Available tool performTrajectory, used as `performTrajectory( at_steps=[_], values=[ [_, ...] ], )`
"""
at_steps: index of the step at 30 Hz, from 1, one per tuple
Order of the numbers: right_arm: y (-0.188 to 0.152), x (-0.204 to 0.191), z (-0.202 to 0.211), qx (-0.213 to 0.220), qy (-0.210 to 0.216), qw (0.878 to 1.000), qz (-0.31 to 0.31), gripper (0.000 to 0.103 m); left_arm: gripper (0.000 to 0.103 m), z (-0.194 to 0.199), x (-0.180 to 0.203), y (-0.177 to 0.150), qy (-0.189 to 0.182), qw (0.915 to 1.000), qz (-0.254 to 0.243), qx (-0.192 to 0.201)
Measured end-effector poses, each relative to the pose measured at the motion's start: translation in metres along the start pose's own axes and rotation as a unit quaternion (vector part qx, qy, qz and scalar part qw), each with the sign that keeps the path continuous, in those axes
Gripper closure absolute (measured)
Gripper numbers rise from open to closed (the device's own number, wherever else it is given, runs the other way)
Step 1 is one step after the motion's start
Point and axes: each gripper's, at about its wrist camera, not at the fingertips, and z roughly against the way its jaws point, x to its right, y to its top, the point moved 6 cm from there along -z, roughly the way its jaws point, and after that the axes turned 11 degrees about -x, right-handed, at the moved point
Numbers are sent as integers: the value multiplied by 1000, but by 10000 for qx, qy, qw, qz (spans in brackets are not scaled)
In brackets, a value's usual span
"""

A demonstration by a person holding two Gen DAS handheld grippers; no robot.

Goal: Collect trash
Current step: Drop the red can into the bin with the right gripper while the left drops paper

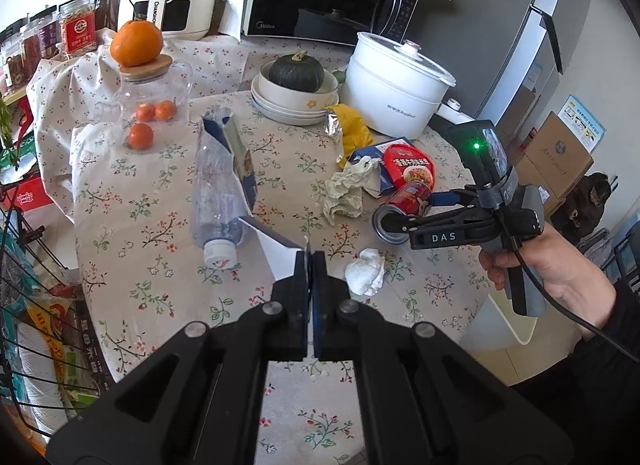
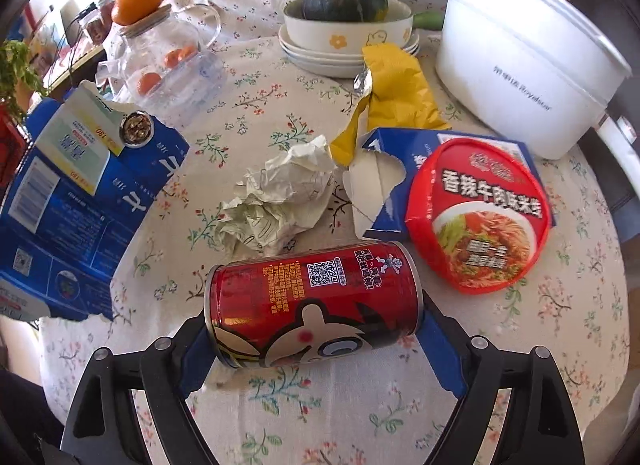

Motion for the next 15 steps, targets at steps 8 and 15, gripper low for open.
performTrajectory(
  at_steps=[8,15],
  values=[
    [-40,38,51,79,-23,9980,-635,14,101,19,43,8,-483,9978,-366,272],
    [-104,90,89,117,-107,9928,-1185,14,101,11,107,4,-1063,9907,-841,113]
  ],
)
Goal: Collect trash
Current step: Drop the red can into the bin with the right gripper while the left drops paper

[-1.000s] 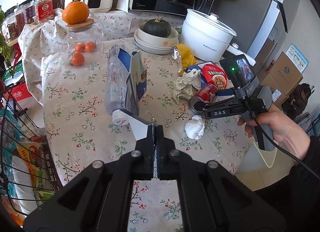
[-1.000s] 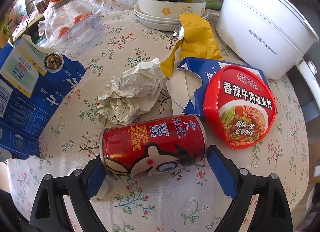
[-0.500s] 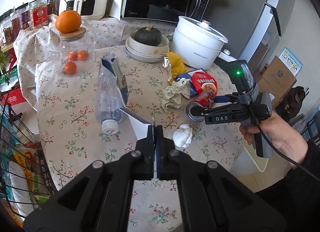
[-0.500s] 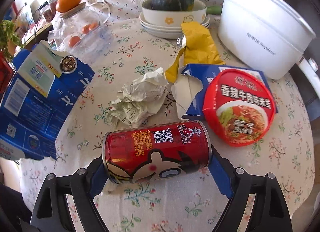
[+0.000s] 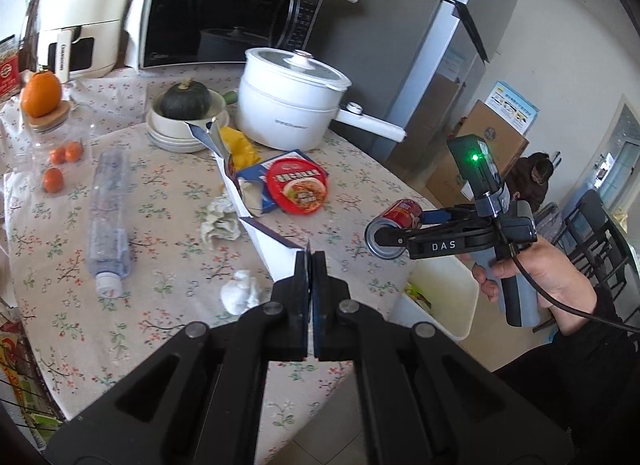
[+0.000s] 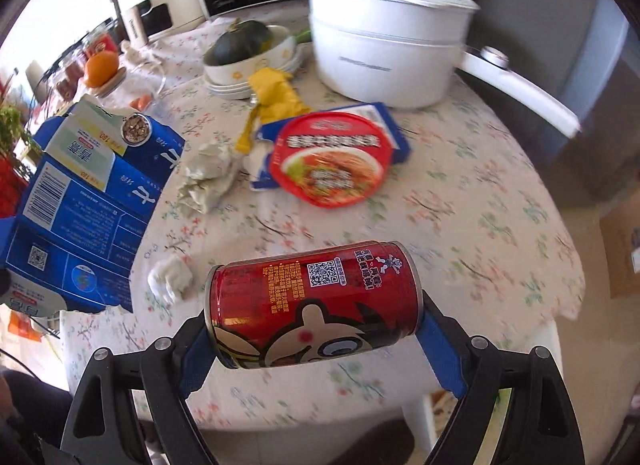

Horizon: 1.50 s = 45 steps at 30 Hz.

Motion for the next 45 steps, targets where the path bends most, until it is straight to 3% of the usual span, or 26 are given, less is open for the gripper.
performTrajectory(
  at_steps=[6,15,25,30,35,38,40,45],
  values=[
    [-46,62,22,92,-97,9990,-418,14,101,-35,81,-2,-532,9952,-738,-349],
    [-109,155,33,38,-258,9927,-1175,14,101,-95,194,-16,-1119,9754,-1689,-862],
    [-160,221,22,-173,-481,9837,-1726,13,101,-174,245,-31,-1383,9618,-1790,-1543],
    [-170,240,15,-273,-526,9799,-1906,13,101,-208,251,-38,-1280,9572,-1827,-1844],
    [-172,247,8,-365,-536,9785,-1958,13,101,-222,247,-39,-1151,9575,-1829,-1909],
    [-171,247,4,-399,-539,9783,-1962,13,82,-214,242,-39,-1082,9591,-1865,-1834],
    [-170,245,2,-431,-551,9785,-1939,13,57,-208,234,-38,-975,9613,-1902,-1736],
    [-164,239,-6,-533,-596,9794,-1855,13,40,-186,208,-34,-646,9656,-1946,-1596]
  ],
)
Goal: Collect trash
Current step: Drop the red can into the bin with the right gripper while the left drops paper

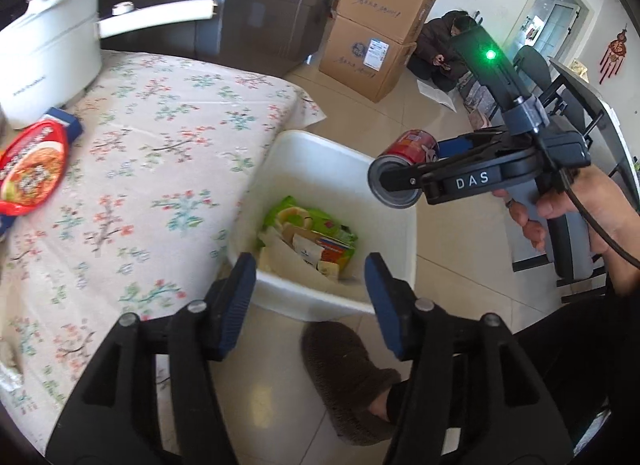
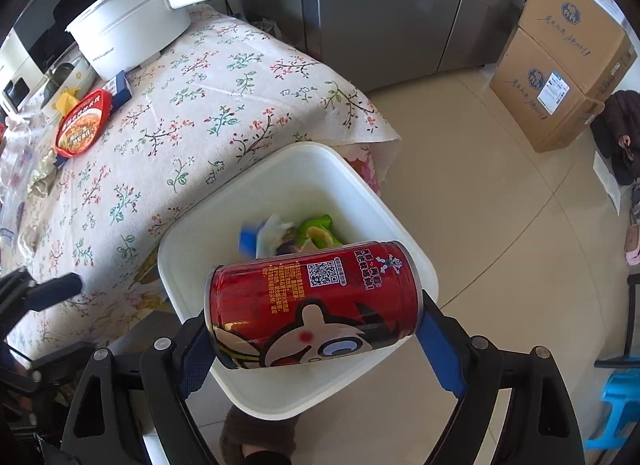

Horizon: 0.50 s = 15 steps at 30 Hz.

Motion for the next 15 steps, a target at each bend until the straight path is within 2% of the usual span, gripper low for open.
performTrajectory(
  at_steps=[4,11,15],
  values=[
    [4,-9,-8,-106,-46,9999,91,13,25,23,-26,-12,350,9993,104,95],
    [9,-22,-24,-332,-166,9992,170,13,16,58,-73,-36,988,9943,400,81],
    [11,-27,-32,-462,-213,9986,152,13,7,78,-96,-48,1358,9888,589,194]
  ],
)
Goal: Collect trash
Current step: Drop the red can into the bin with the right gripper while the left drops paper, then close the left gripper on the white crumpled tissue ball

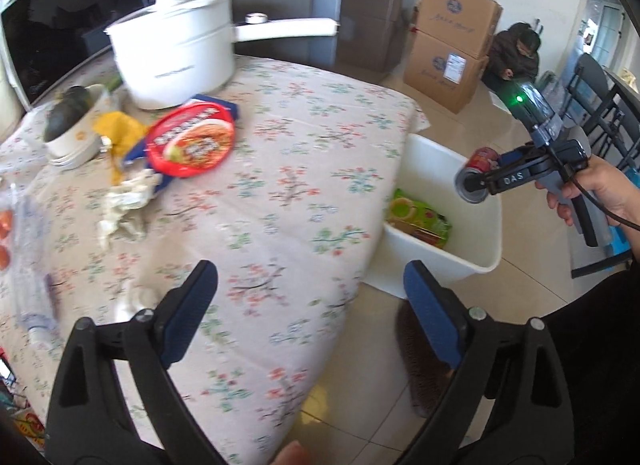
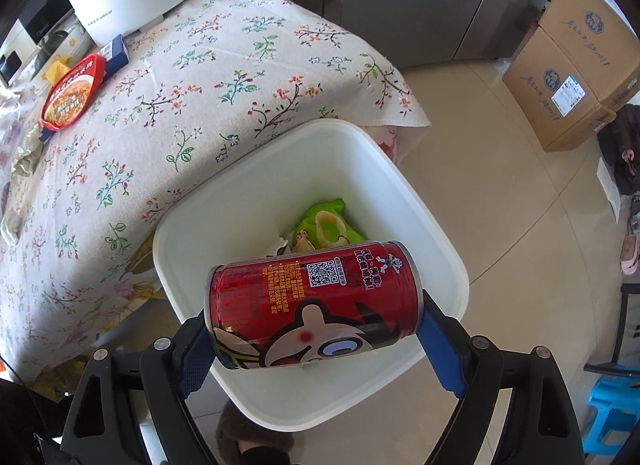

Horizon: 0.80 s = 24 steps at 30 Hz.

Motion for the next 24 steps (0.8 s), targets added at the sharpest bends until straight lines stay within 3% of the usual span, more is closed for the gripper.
performTrajectory(
  at_steps=[4,11,24],
  values=[
    [2,-3,-1,-20,-107,9999,-2,5,3,7,-32,-7,201,9991,383,33],
    [9,-14,17,191,77,9997,-108,4,1,10,-77,-22,396,9947,950,28],
    [21,-99,56,557,332,9962,574,4,1,10,-147,-44,647,9787,1939,-205]
  ],
)
